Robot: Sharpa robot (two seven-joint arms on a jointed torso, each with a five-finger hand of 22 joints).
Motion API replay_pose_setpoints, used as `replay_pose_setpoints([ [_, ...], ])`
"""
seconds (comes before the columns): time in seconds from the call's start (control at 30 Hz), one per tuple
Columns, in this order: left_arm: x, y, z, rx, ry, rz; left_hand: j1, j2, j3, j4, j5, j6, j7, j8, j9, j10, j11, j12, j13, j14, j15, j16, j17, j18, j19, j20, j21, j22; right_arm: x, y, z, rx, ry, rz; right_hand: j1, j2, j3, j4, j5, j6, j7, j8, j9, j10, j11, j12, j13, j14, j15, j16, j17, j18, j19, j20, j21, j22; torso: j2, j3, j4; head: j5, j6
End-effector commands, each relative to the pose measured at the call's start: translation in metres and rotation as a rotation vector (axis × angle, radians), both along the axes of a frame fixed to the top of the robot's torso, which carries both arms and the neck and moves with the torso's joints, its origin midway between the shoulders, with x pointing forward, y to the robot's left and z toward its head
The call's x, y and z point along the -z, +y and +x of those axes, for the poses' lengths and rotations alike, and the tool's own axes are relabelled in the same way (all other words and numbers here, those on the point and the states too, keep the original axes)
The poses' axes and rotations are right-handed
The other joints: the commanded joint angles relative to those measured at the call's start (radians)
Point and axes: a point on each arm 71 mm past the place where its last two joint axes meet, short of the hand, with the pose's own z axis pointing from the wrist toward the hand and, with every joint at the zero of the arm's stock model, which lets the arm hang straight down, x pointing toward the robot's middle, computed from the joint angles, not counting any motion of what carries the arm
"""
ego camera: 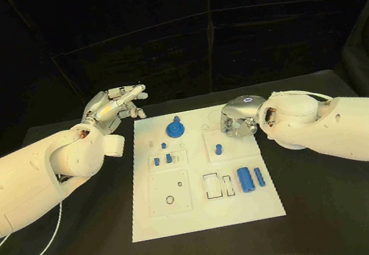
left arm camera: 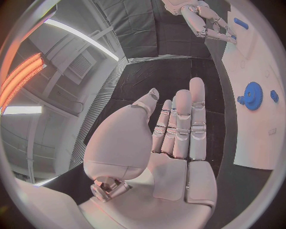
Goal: Assemble the parts on the task board
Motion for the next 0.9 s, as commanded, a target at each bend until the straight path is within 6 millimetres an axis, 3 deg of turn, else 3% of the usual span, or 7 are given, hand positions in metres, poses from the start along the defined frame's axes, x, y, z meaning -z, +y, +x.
replay_pose_setpoints([
  [0.03,-0.002,0.000,0.000,0.003,-0.008,-0.005,-0.001,0.008,-0.008,0.003,0.001,0.001,0.006,0.004,-0.001,-0.009,0.001,0.004,-0.001,-0.004,0.001,-0.004,-0.002,0.005,-0.004,0.003,-0.006,-0.002,0.006,-0.003,-0.003,0.016,-0.001,-0.021,-0.014,-0.011,0.026,-0.008,-0.001,0.009,0.003,-0.003,-0.001,0.009,-0.001,-0.003,0.002,0.023,-0.006,0.007,-0.002,-0.020,-0.005,0.003,0.009,0.006,-0.002,0.0005,-0.0011,-0.001,0.001],
  [0.4,-0.001,0.000,0.000,0.002,-0.005,-0.004,-0.003,0.011,-0.010,0.005,0.001,0.000,0.007,0.005,-0.001,-0.011,0.002,0.005,-0.001,-0.004,0.002,-0.004,-0.003,0.005,-0.003,0.004,-0.008,-0.004,-0.002,-0.004,-0.005,0.030,-0.044,0.077,-0.046,-0.024,0.066,-0.020,0.004,0.004,0.005,-0.004,-0.002,0.007,0.001,-0.005,0.002,0.022,-0.004,0.015,-0.002,-0.022,-0.006,0.005,0.022,0.020,-0.001,0.0001,-0.0005,0.000,0.003],
  [0.9,0.000,0.000,0.000,-0.001,-0.006,-0.003,-0.006,0.011,-0.015,0.009,0.001,-0.002,0.008,0.006,-0.001,-0.013,0.003,0.008,-0.001,-0.004,0.003,-0.004,-0.006,0.005,-0.002,0.005,-0.011,-0.006,-0.011,-0.013,-0.014,0.037,-0.067,0.154,-0.051,-0.028,0.070,-0.021,0.005,0.002,0.006,-0.004,-0.002,0.005,0.002,-0.006,0.002,0.022,-0.004,0.016,-0.002,-0.022,-0.006,0.006,0.023,0.021,-0.003,-0.0009,-0.0011,-0.002,0.004],
])
